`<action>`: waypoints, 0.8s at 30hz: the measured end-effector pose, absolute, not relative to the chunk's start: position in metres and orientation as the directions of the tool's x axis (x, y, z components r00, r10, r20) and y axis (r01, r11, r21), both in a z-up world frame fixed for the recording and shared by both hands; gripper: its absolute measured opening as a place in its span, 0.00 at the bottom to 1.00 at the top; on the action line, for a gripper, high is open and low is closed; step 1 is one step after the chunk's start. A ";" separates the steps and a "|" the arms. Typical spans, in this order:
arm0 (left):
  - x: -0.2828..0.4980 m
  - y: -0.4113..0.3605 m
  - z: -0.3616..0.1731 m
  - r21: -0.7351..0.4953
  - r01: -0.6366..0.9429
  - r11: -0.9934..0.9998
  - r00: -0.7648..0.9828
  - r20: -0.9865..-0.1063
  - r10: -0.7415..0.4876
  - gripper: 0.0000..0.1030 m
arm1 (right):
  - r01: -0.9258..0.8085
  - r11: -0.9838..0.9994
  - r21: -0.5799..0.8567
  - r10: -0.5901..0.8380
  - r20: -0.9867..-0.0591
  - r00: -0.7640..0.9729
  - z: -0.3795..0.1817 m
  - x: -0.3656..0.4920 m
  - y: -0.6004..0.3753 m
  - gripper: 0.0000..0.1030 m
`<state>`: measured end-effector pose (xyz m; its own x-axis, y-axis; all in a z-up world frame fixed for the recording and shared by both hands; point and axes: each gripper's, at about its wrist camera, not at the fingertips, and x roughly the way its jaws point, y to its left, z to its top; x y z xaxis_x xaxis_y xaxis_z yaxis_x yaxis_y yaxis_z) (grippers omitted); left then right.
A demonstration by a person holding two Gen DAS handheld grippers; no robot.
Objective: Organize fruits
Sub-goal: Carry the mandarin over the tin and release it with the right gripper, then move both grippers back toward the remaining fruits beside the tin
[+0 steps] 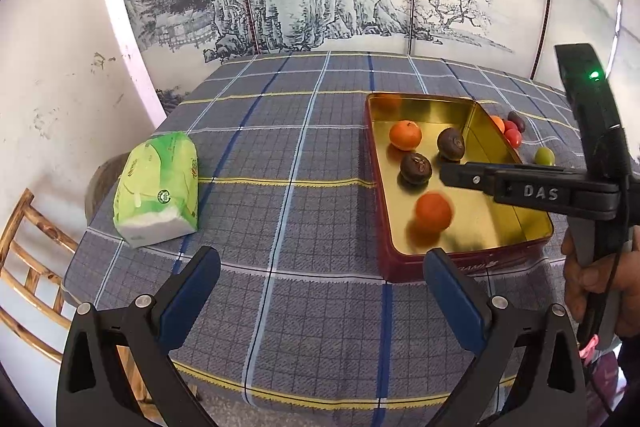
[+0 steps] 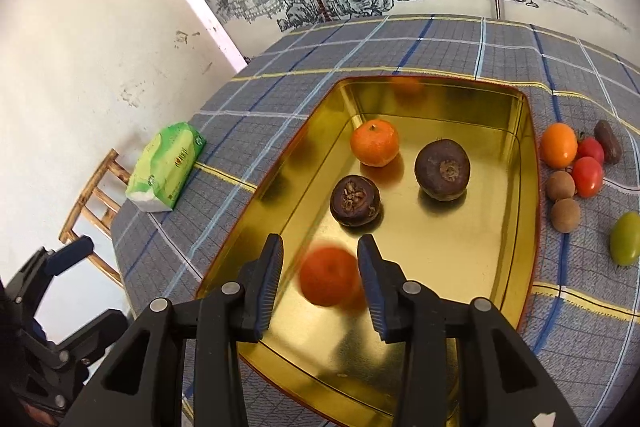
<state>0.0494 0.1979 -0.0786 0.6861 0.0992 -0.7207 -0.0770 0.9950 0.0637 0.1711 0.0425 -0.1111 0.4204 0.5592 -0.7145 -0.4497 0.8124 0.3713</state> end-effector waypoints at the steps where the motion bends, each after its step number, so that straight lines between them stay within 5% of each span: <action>1: 0.049 0.198 -0.079 0.062 -0.077 0.995 0.686 -0.721 0.099 0.98 | -0.452 0.812 0.369 0.559 -0.711 0.425 -0.109 0.170 0.042 0.36; 10: 0.047 0.201 -0.082 0.057 -0.079 0.995 0.689 -0.719 0.096 0.98 | -0.393 0.905 0.159 0.366 -0.764 0.532 -0.099 0.149 0.004 0.36; 14: 0.046 0.201 -0.080 0.057 -0.073 0.996 0.689 -0.719 0.092 0.98 | -0.335 0.940 0.061 0.260 -0.765 0.589 -0.093 0.140 -0.025 0.28; 24: 0.047 0.190 -0.074 0.077 -0.057 0.995 0.693 -0.714 0.094 0.98 | -0.299 0.954 0.024 0.190 -0.821 0.539 -0.114 0.135 -0.045 0.25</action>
<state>0.0473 0.1904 -0.0739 0.6935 0.0943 -0.7143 -0.0565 0.9955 0.0766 0.1352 -0.0454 -0.1141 0.5387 0.1899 -0.8208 -0.2994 0.9538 0.0242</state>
